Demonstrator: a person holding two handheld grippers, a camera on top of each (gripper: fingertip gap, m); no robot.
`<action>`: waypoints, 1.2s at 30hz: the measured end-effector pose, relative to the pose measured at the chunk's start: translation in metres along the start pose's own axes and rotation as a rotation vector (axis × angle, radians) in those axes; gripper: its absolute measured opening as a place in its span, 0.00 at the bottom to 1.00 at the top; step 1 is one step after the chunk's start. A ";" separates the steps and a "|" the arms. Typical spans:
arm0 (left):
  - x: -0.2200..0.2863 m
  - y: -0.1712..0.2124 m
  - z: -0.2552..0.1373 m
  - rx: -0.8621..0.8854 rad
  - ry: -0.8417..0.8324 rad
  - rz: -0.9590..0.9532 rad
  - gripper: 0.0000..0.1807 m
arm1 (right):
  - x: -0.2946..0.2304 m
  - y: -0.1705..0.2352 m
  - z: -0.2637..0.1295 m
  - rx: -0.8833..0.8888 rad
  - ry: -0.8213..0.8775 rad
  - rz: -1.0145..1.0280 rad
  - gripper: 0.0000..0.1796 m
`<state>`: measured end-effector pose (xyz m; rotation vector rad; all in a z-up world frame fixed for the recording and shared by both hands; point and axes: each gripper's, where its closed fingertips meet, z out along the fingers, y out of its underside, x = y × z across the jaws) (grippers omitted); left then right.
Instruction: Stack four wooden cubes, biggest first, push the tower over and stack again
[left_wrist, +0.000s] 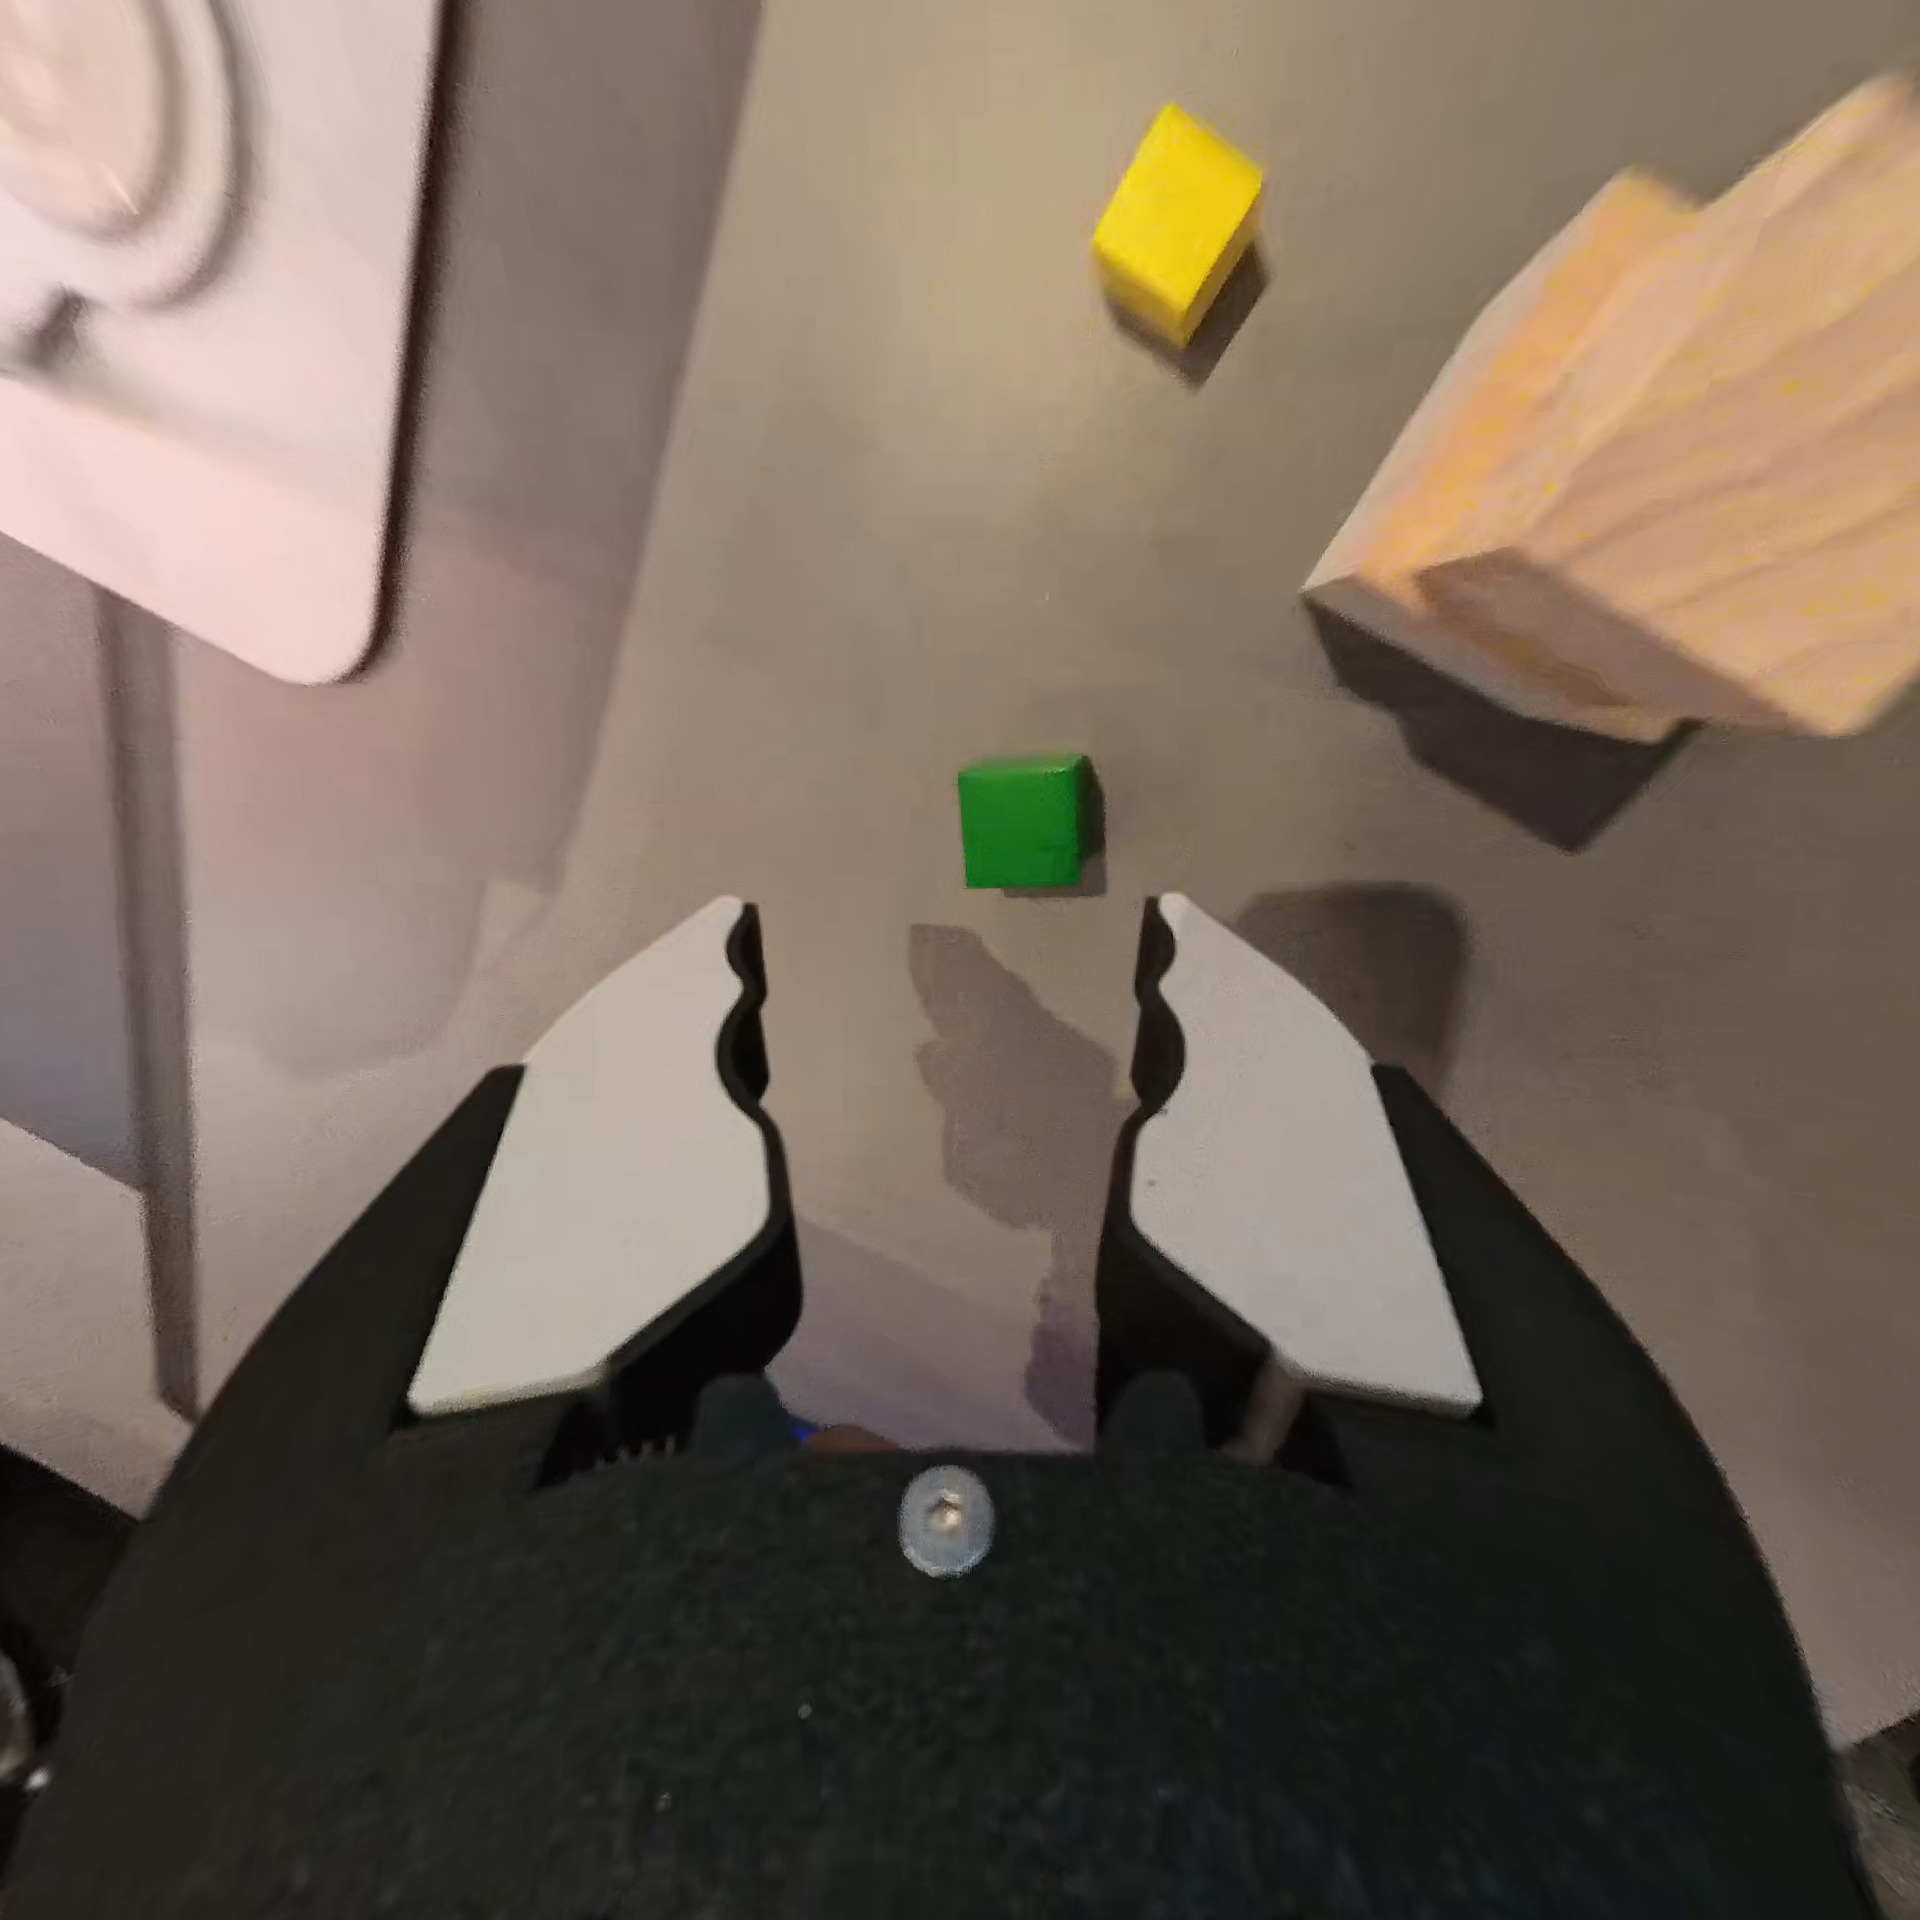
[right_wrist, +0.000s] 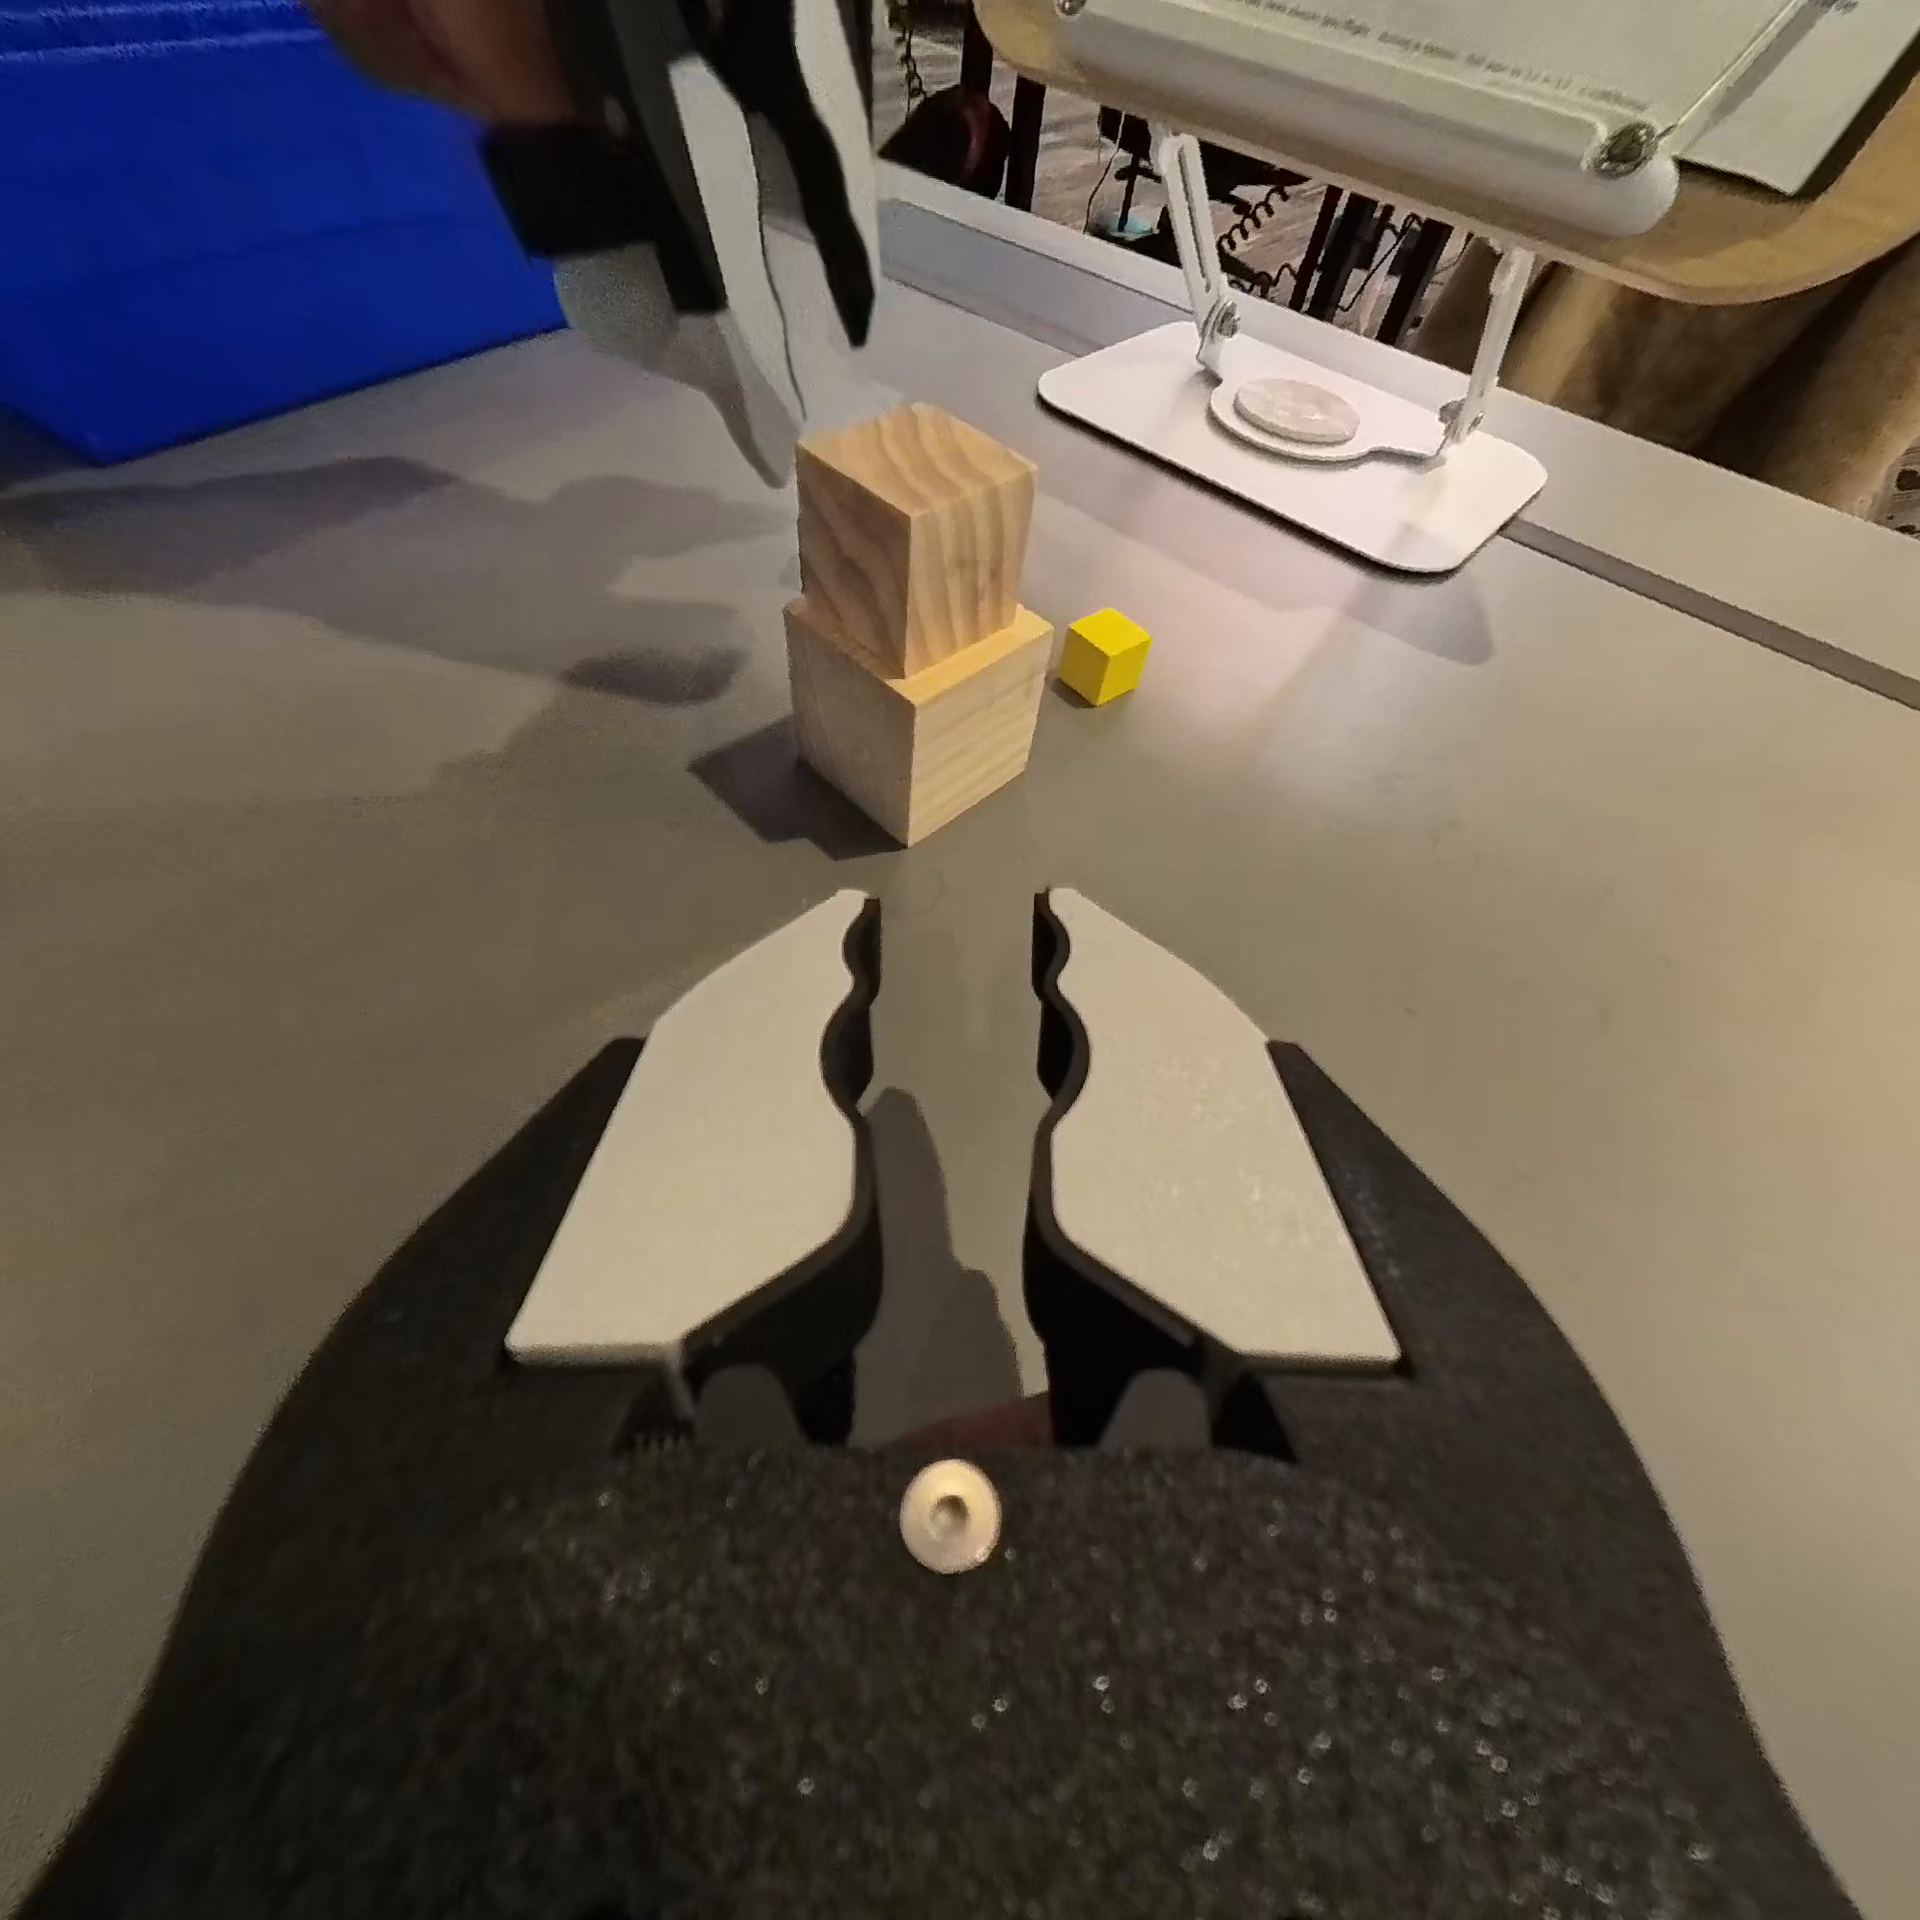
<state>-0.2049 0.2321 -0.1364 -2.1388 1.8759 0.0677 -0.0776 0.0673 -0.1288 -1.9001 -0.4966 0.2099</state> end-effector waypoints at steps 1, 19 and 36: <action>0.001 0.003 0.009 -0.009 0.016 -0.010 0.38 | 0.000 0.000 0.000 -0.003 0.000 -0.002 0.15; 0.031 -0.050 -0.055 0.163 0.152 0.201 0.16 | 0.000 0.000 0.000 0.002 0.003 -0.008 0.15; 0.074 -0.067 -0.053 0.023 0.189 0.397 0.16 | 0.000 -0.001 -0.001 0.010 0.006 -0.009 0.14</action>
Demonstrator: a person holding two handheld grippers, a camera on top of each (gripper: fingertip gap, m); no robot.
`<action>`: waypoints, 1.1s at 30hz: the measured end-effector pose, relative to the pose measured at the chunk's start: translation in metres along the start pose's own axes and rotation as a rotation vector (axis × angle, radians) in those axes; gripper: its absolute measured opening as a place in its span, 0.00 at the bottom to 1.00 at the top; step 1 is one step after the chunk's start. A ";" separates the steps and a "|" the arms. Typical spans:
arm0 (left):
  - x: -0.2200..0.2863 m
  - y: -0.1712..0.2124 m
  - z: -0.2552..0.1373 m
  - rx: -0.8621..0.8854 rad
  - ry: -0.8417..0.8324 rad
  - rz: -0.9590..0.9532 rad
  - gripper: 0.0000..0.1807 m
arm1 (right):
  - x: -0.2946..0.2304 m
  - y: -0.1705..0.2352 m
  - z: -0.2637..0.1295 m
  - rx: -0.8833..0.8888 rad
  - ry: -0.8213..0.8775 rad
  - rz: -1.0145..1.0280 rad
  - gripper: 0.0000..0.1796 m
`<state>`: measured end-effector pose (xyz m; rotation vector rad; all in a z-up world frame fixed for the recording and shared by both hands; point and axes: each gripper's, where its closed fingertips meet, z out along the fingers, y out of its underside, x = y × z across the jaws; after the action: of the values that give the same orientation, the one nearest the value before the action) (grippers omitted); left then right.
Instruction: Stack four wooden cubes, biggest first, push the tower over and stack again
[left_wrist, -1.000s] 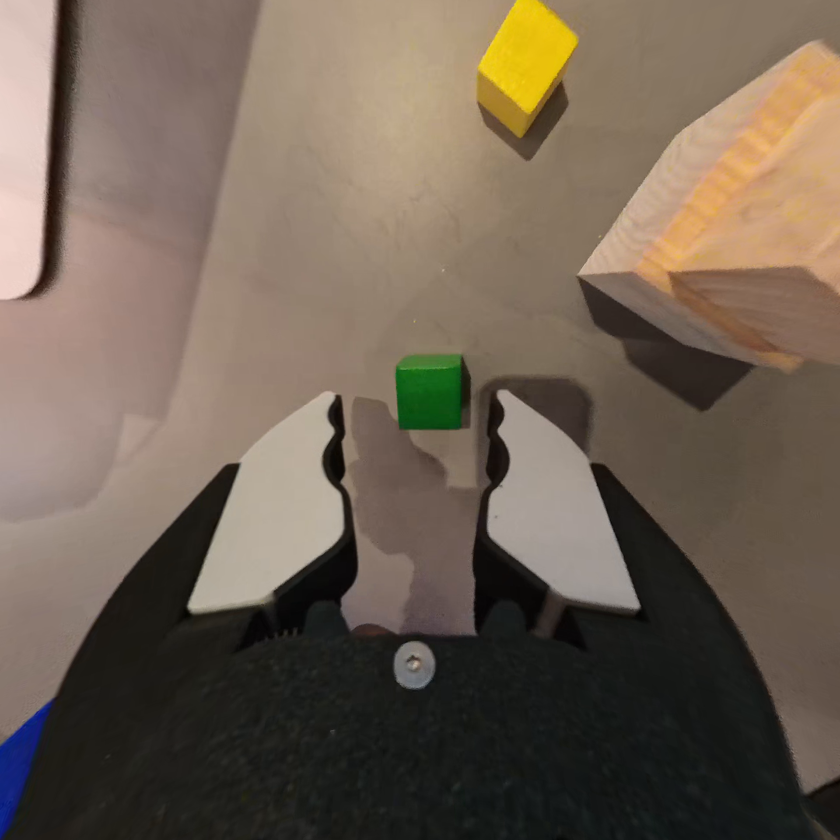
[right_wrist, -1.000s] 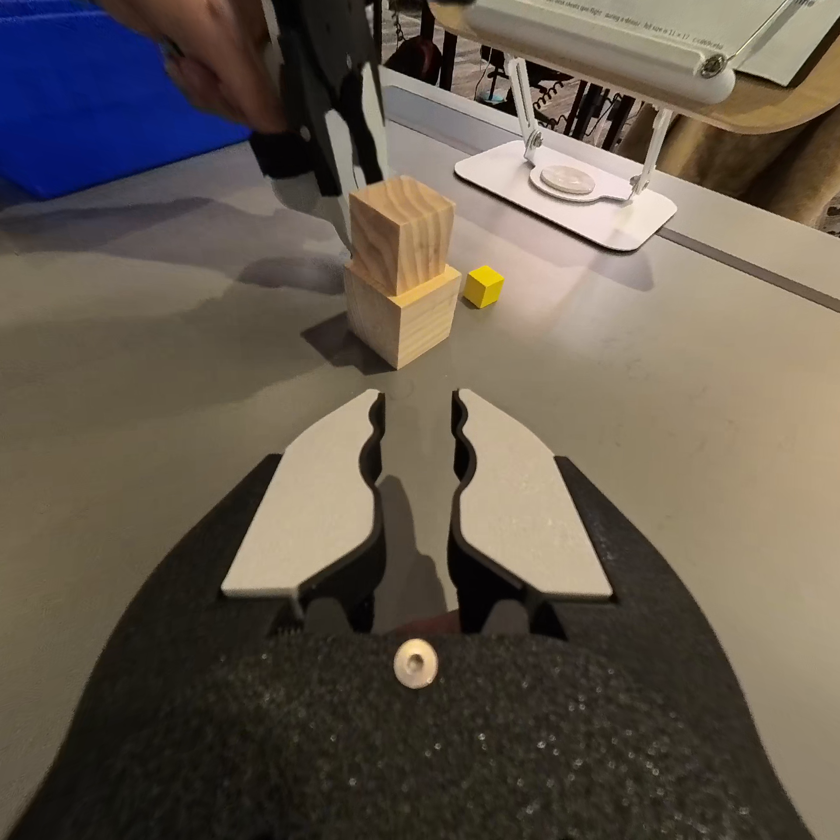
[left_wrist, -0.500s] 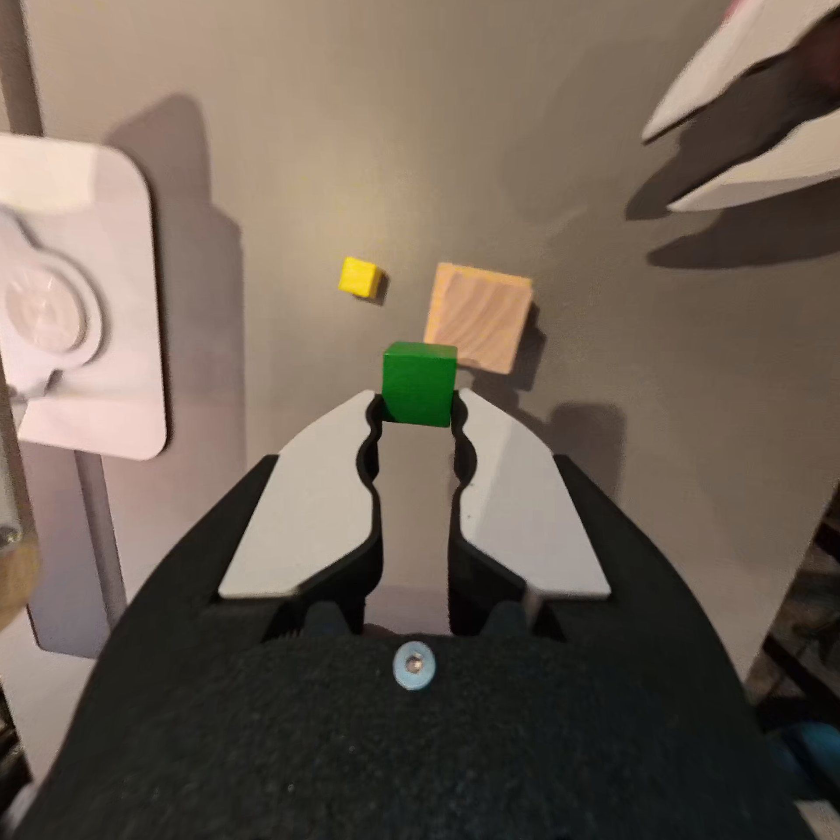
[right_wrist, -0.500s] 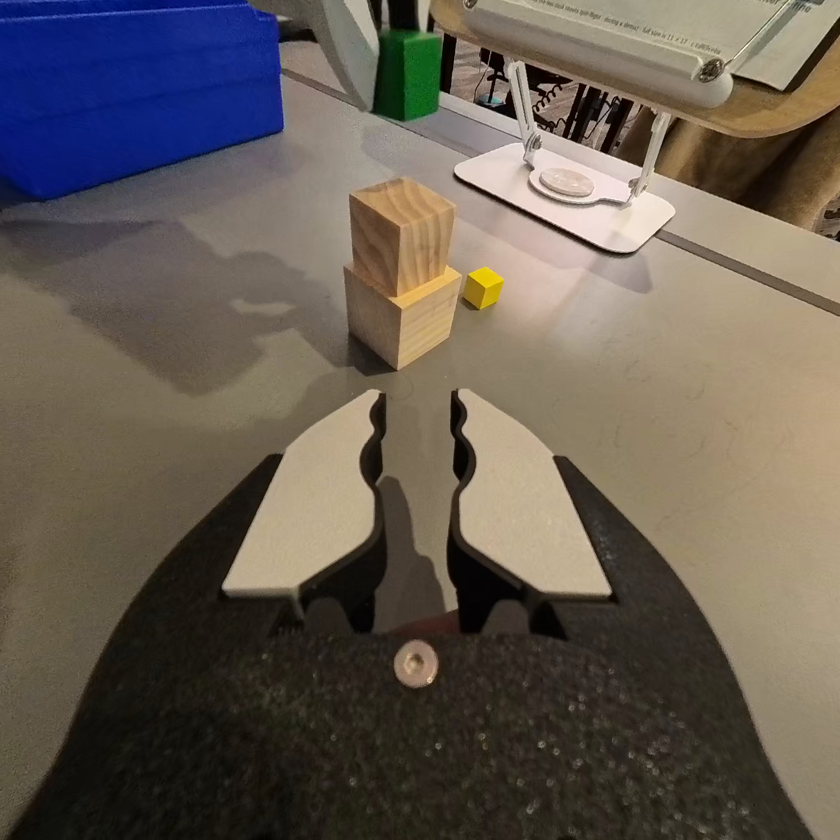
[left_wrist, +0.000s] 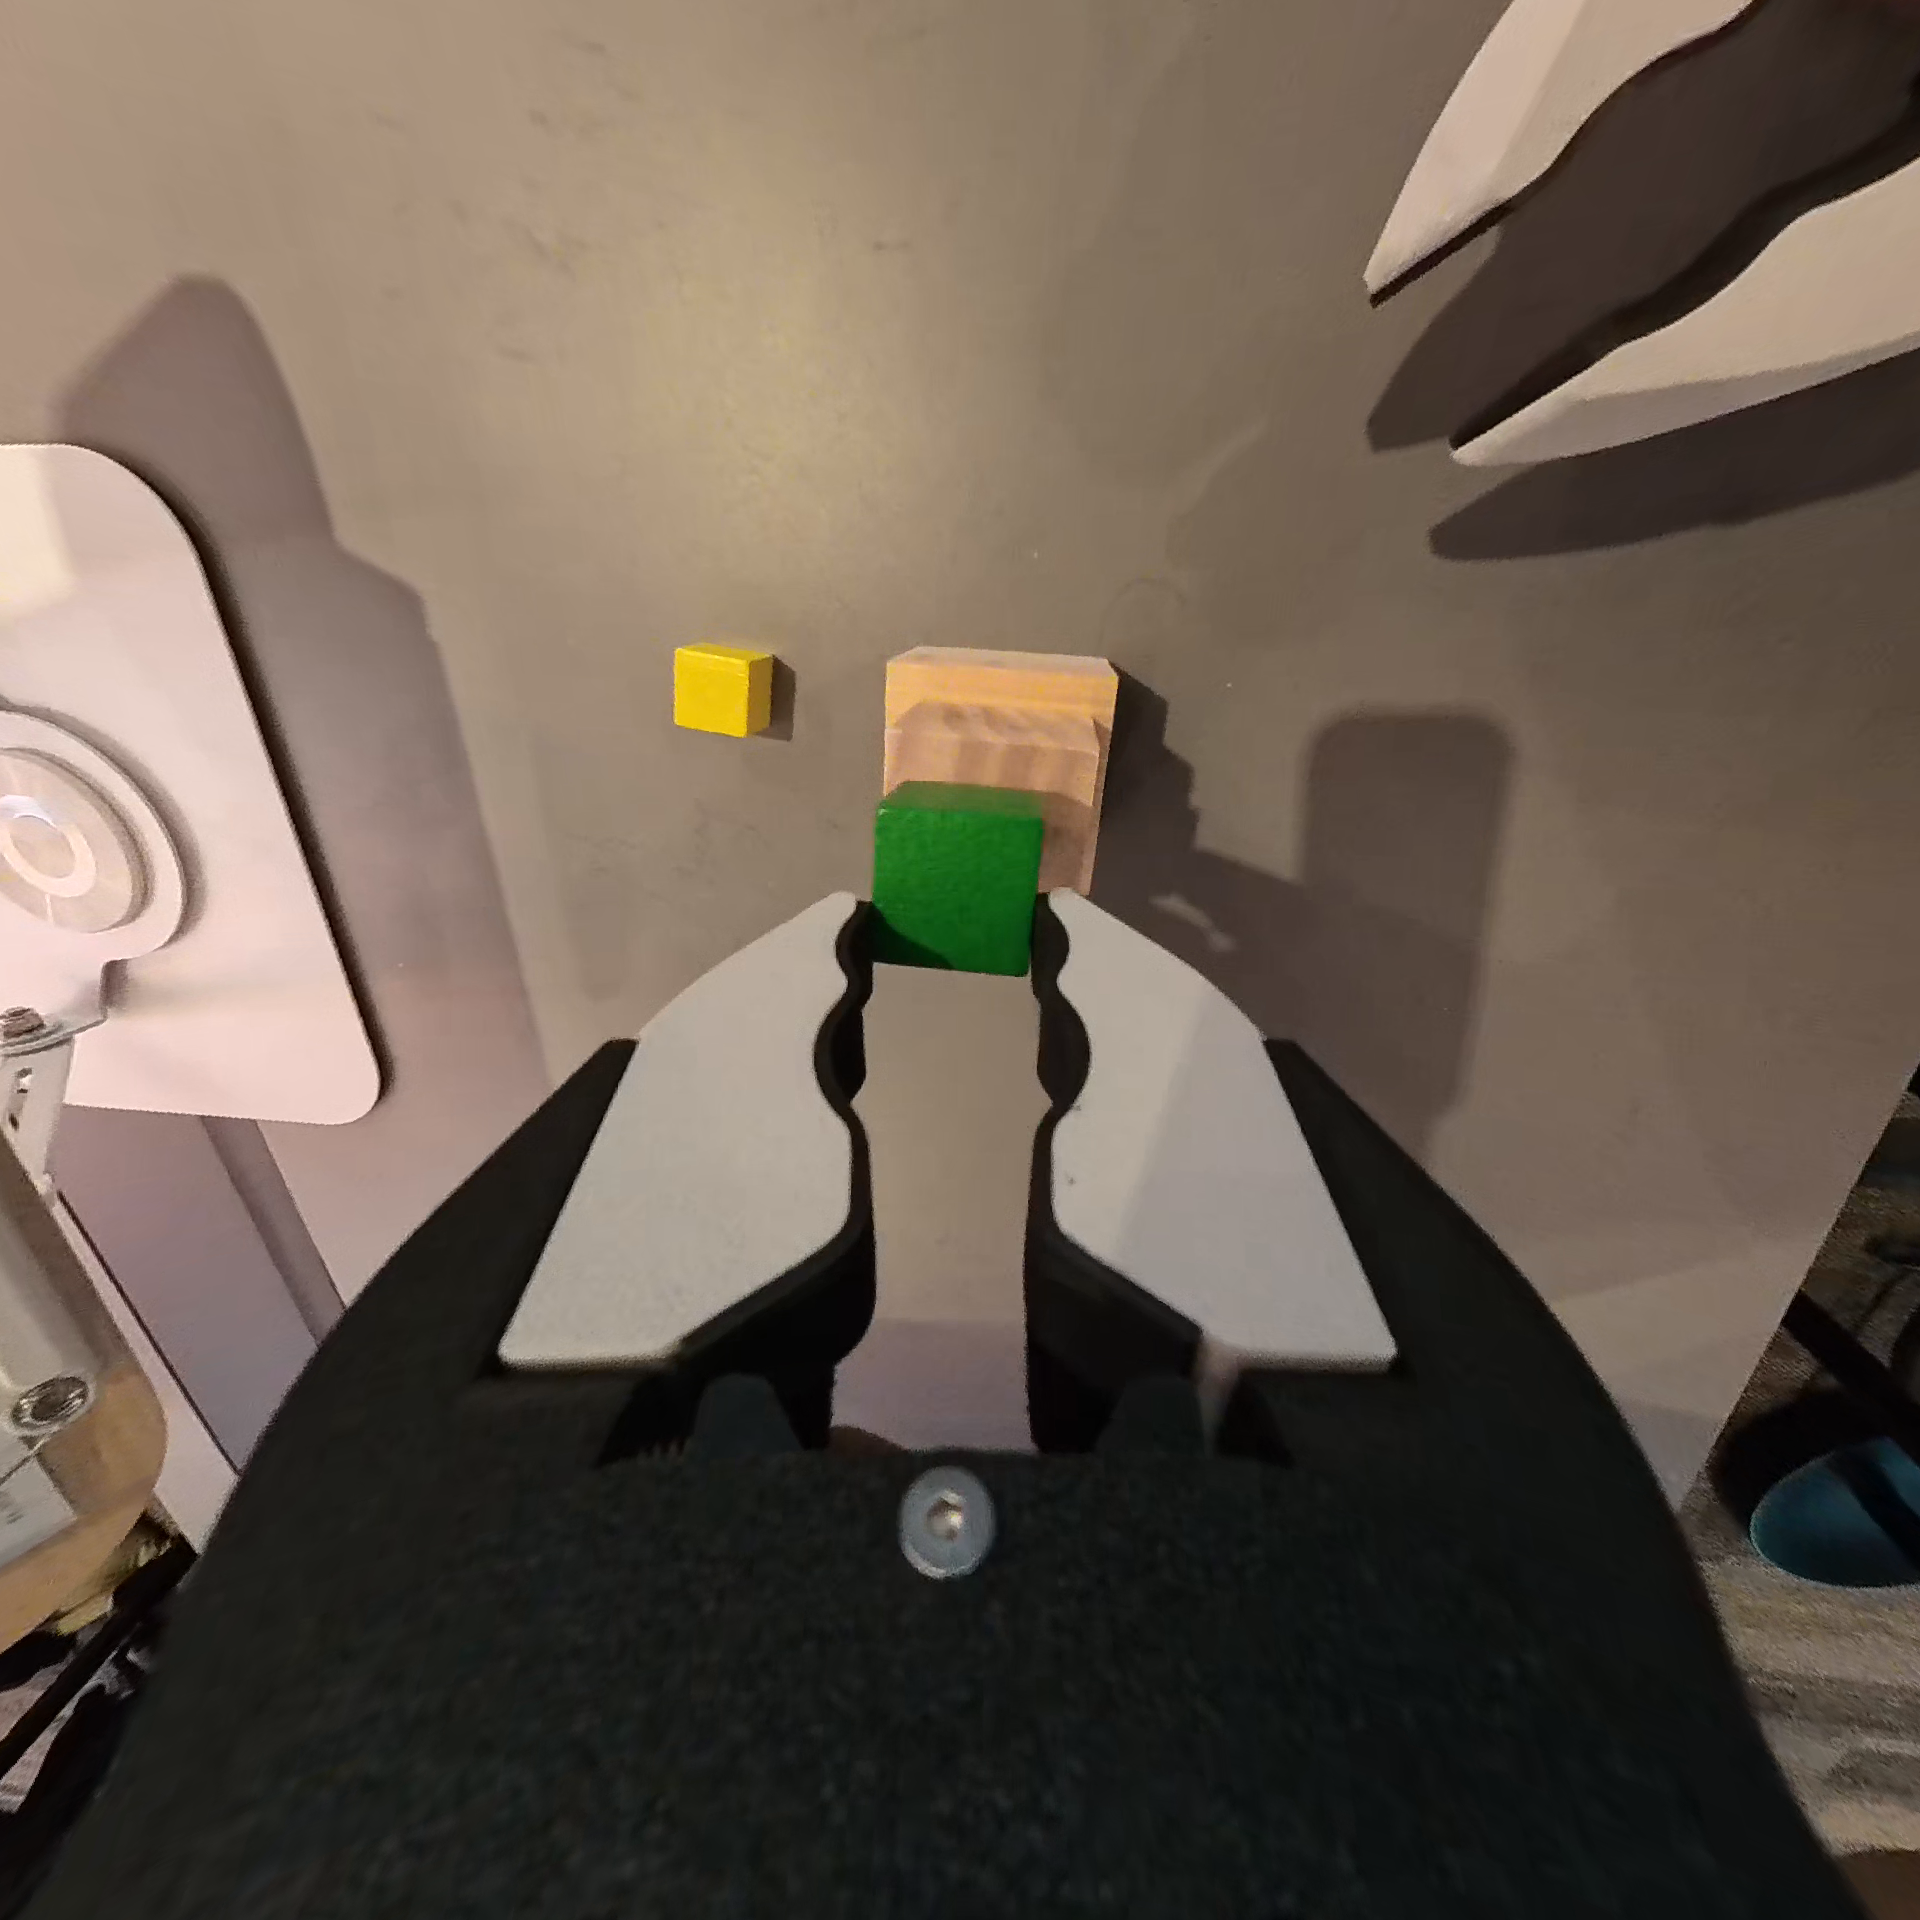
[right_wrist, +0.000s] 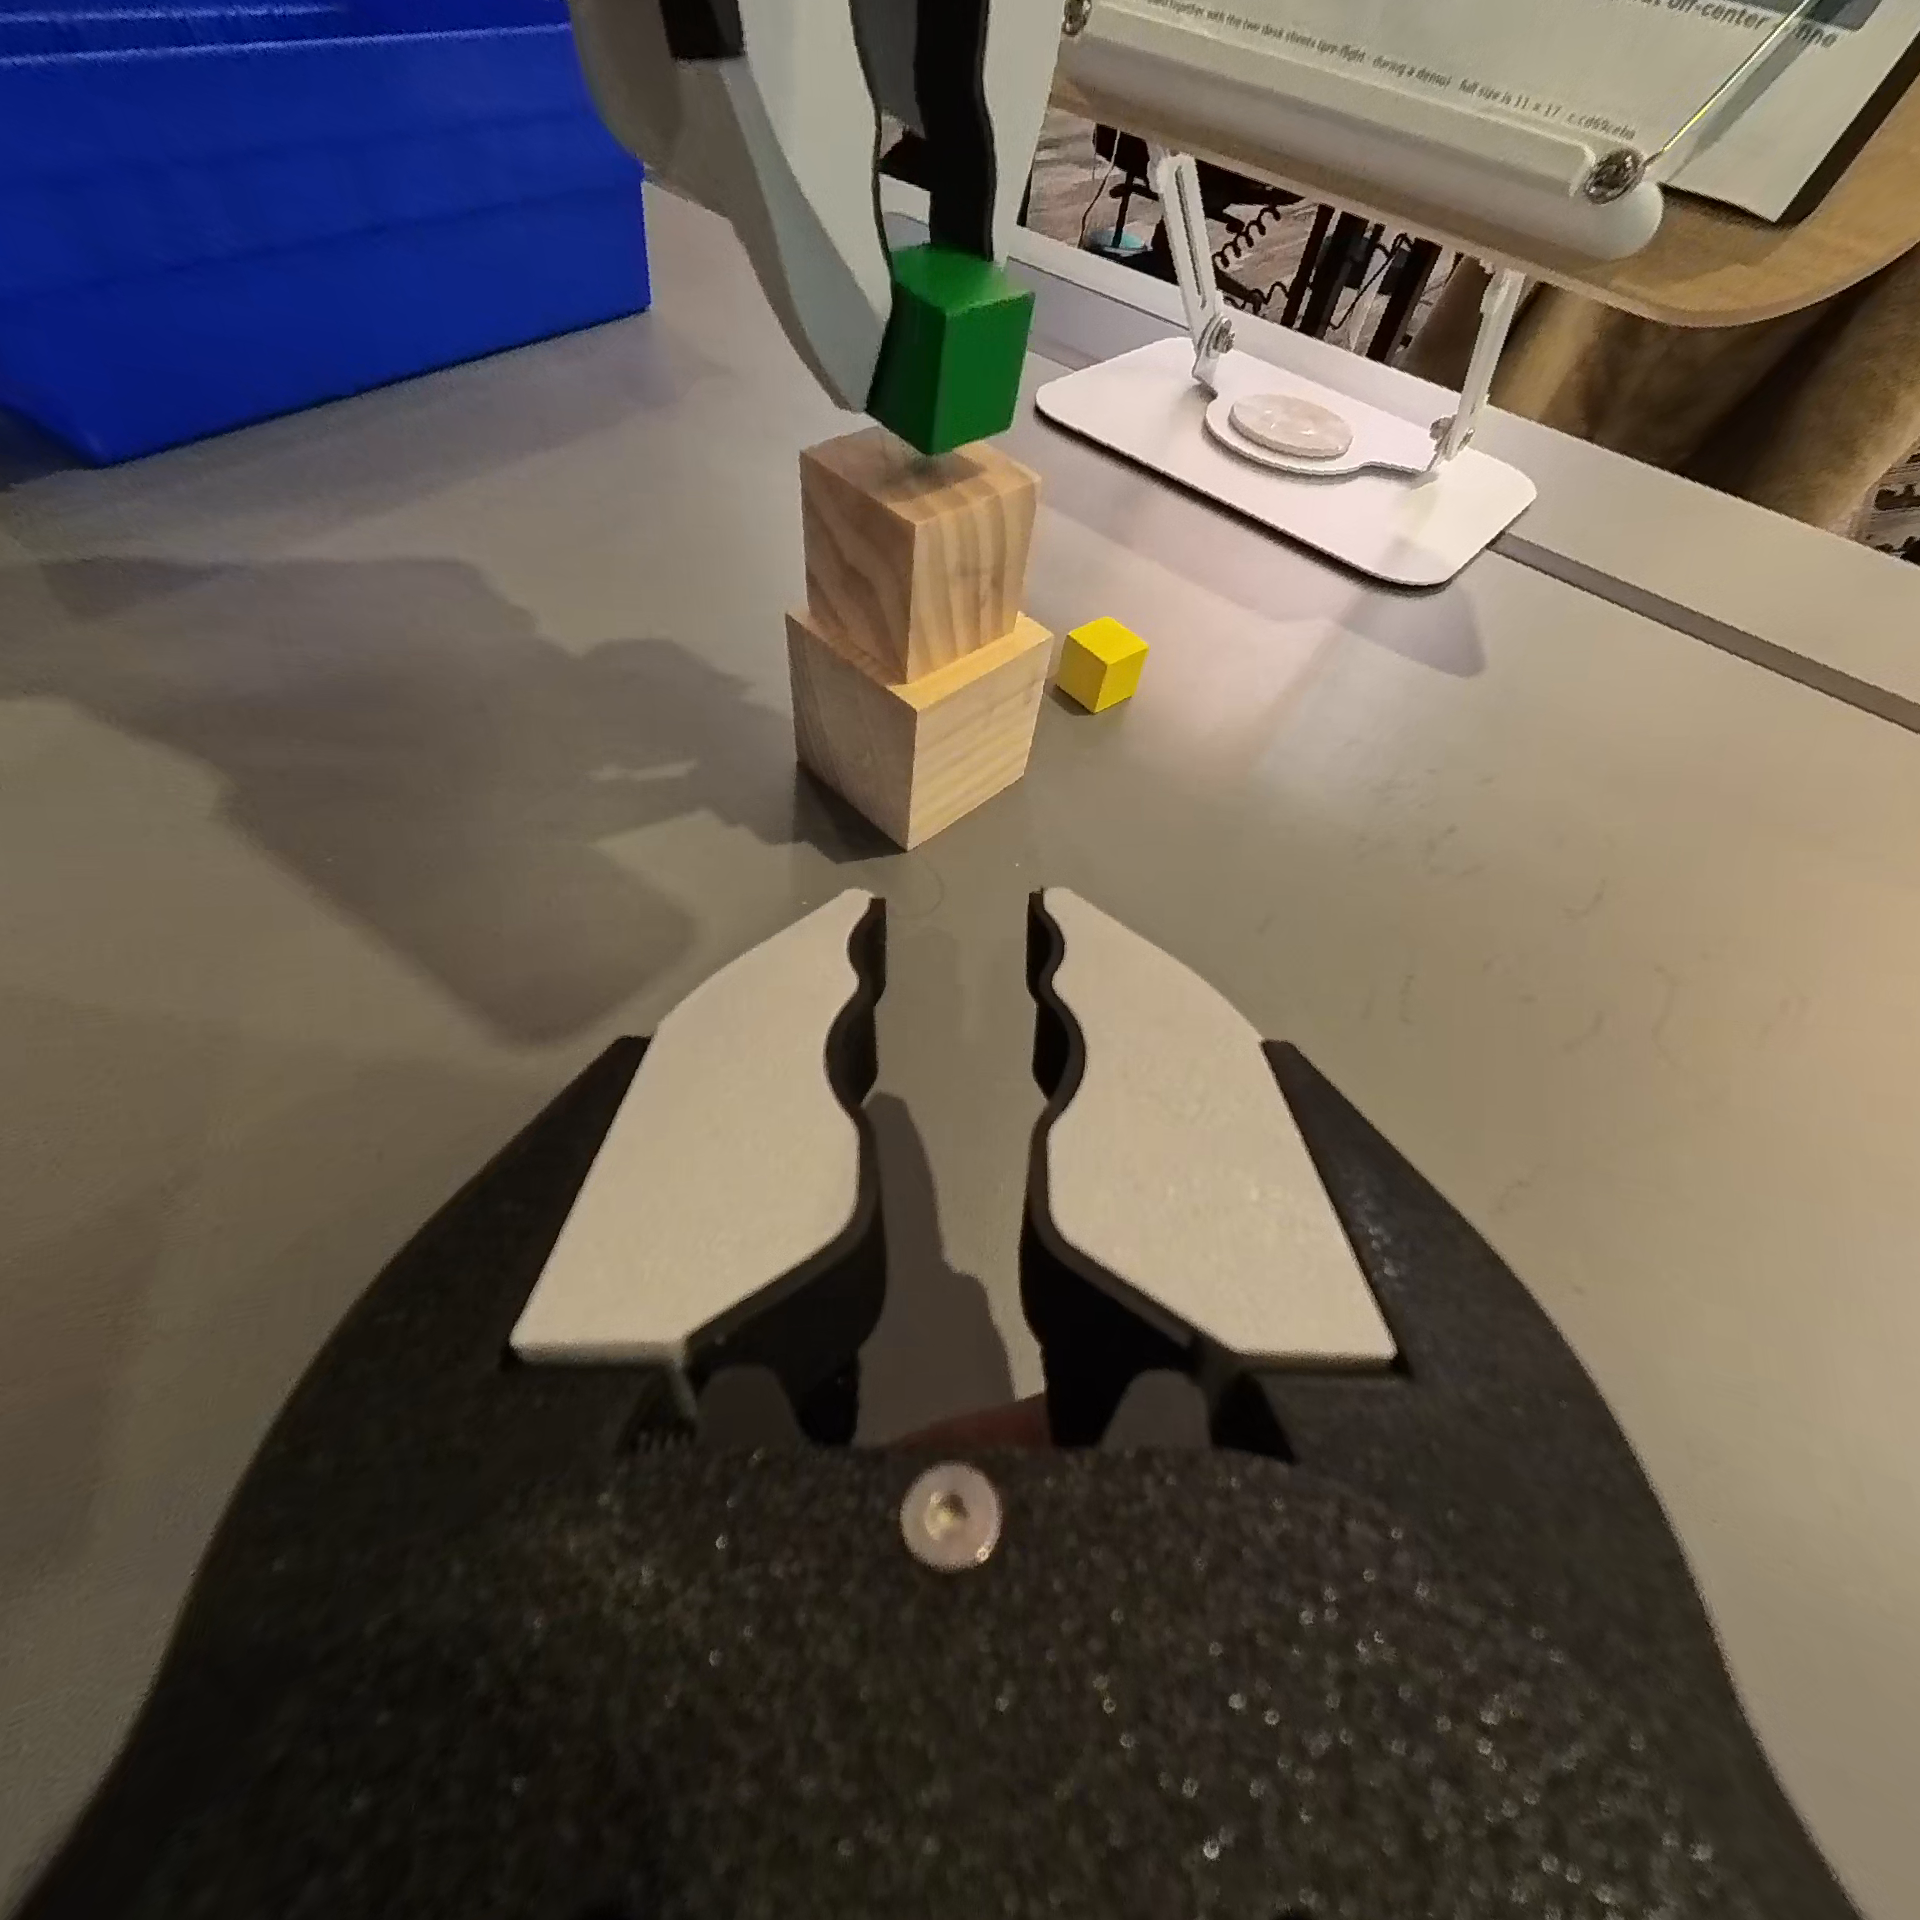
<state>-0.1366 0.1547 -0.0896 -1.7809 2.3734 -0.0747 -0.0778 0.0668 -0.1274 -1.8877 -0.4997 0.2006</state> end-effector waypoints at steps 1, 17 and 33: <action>0.001 0.000 0.000 0.003 0.006 0.000 0.16 | 0.000 0.000 0.000 -0.001 0.000 0.000 0.14; -0.005 -0.010 -0.047 0.365 -0.155 -0.147 0.27 | 0.001 -0.001 -0.001 0.011 0.004 0.008 0.14; 0.060 0.103 -0.007 1.002 -0.752 -1.072 0.35 | 0.060 -0.041 0.071 -0.211 -0.156 -0.256 0.17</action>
<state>-0.2519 0.1267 -0.1045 -1.7665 0.5027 -0.4991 -0.0604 0.1650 -0.1093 -1.9990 -0.8919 0.1299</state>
